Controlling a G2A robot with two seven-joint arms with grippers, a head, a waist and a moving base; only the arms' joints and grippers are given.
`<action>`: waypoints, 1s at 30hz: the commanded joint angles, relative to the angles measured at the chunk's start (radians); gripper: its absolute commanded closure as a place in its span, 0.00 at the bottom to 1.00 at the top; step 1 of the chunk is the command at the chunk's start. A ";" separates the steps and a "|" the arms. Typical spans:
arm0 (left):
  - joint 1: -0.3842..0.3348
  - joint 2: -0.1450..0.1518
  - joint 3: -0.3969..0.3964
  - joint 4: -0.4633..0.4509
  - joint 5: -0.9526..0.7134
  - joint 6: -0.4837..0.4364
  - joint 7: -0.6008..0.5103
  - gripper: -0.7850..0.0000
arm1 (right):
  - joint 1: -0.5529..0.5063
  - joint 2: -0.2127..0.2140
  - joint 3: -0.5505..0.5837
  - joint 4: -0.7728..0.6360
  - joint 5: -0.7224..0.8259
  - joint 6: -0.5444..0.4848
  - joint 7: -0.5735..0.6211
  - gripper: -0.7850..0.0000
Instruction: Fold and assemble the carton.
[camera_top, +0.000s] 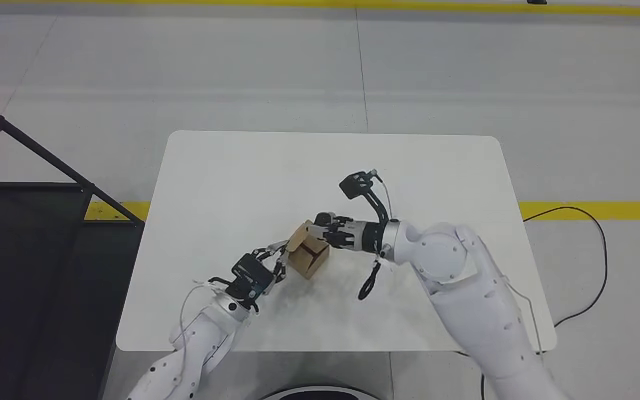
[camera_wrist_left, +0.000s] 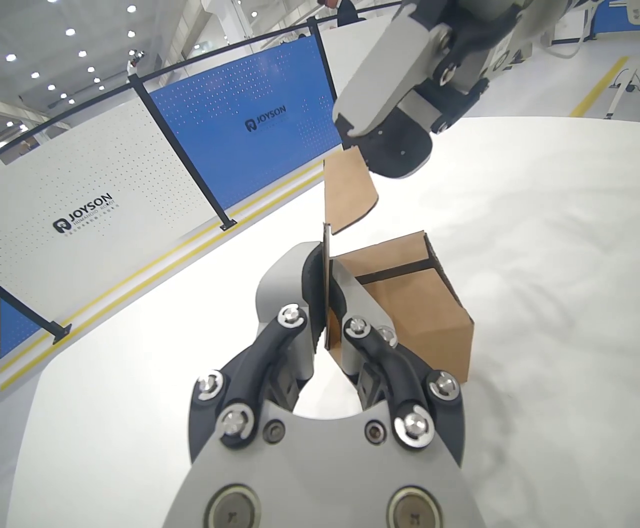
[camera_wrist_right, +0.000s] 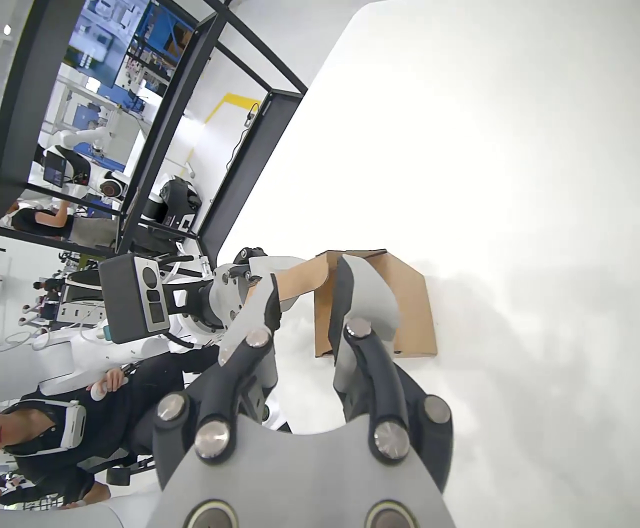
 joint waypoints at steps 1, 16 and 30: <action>0.001 -0.001 0.000 0.000 0.002 0.000 0.002 1.00 | 0.007 0.000 -0.003 0.010 0.004 0.002 -0.001 0.72; 0.012 -0.006 -0.002 -0.010 0.009 -0.009 0.003 1.00 | 0.031 -0.001 -0.041 0.041 -0.013 0.005 0.003 0.85; 0.013 -0.009 -0.001 -0.010 0.028 -0.020 0.003 1.00 | 0.053 -0.005 -0.074 0.056 -0.037 0.016 -0.011 0.80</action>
